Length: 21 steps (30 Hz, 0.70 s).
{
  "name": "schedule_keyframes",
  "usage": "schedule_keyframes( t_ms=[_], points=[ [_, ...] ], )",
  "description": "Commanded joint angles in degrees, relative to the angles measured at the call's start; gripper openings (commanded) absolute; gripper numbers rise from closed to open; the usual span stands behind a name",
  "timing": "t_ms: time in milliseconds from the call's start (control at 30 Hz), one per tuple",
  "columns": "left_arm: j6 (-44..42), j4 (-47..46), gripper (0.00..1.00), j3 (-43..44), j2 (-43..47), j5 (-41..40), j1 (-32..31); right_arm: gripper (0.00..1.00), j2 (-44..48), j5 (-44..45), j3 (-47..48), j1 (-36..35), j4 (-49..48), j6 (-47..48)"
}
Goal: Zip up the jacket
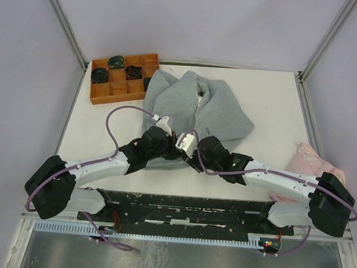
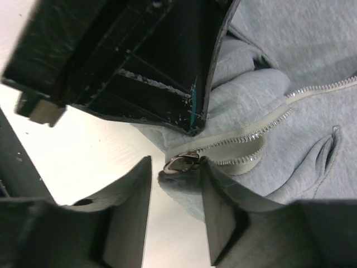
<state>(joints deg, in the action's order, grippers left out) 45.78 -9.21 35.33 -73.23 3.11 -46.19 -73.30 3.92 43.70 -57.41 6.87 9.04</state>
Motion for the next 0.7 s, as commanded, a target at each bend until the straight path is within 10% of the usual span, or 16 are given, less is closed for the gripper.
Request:
schedule_keyframes(
  t_ms=[0,267,667],
  points=[
    [-0.02,-1.95,0.03,0.66,1.08,0.27,0.1,0.44,-0.49,2.45,2.93,0.09,-1.05,-1.39],
    [-1.28,-1.59,0.03,0.06,1.96,0.45,0.13,0.24,2.66,-6.13,2.96,3.51,1.29,-4.21],
    [-2.8,-1.89,0.03,-0.1,2.92,2.2,0.03,0.29,2.24,-17.38,3.67,9.15,1.09,-8.79]
  ],
)
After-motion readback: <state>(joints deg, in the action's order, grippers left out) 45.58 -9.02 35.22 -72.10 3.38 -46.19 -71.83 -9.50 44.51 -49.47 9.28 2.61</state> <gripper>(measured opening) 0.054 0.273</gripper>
